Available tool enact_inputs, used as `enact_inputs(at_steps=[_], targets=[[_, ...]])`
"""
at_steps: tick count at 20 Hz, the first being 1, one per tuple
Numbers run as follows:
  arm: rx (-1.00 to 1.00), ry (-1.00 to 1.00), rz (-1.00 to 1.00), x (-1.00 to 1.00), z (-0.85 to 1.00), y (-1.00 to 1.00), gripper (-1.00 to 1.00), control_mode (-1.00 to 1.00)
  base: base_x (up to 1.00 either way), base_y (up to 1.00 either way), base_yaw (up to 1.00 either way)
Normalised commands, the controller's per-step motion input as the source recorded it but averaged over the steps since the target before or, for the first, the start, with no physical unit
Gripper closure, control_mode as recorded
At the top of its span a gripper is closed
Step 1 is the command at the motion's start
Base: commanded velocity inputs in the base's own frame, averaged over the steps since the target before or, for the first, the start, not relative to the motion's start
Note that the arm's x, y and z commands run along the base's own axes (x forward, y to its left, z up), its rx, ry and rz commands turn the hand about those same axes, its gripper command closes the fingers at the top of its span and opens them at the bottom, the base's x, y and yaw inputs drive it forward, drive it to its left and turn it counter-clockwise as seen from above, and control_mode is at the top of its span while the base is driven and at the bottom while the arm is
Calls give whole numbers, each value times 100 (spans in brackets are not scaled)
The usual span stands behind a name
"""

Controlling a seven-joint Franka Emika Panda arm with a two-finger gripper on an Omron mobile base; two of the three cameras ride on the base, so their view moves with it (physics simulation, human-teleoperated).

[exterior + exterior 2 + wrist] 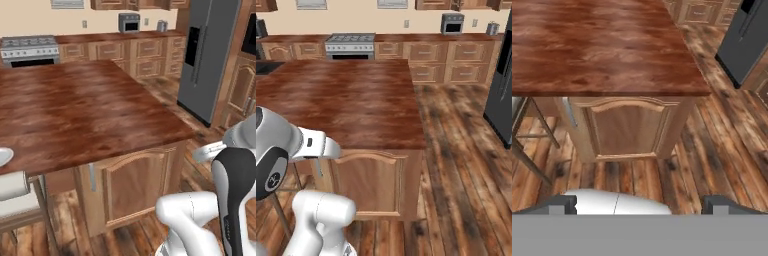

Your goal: Take the smaller bowl and place it next to the appetizer plate on the dining counter , and place the larger bowl next to the plate with cooked food.

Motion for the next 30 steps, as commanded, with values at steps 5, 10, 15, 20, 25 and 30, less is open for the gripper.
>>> enact_inputs(at_steps=[5, 10, 15, 20, 25, 30], targets=[[0, 0, 0, 0, 0, 0, -100, 100, 86, -100, -9], [0, 0, 0, 0, 0, 0, -100, 100, 100, -100, -4], [0, 0, 0, 0, 0, 0, -100, 100, 97, -100, -1], [0, 0, 0, 0, 0, 0, -100, 100, 98, -90, 0], [0, 0, 0, 0, 0, 0, -100, 100, 76, -82, 0], [0, 0, 0, 0, 0, 0, -100, 100, 95, -35, 3]])
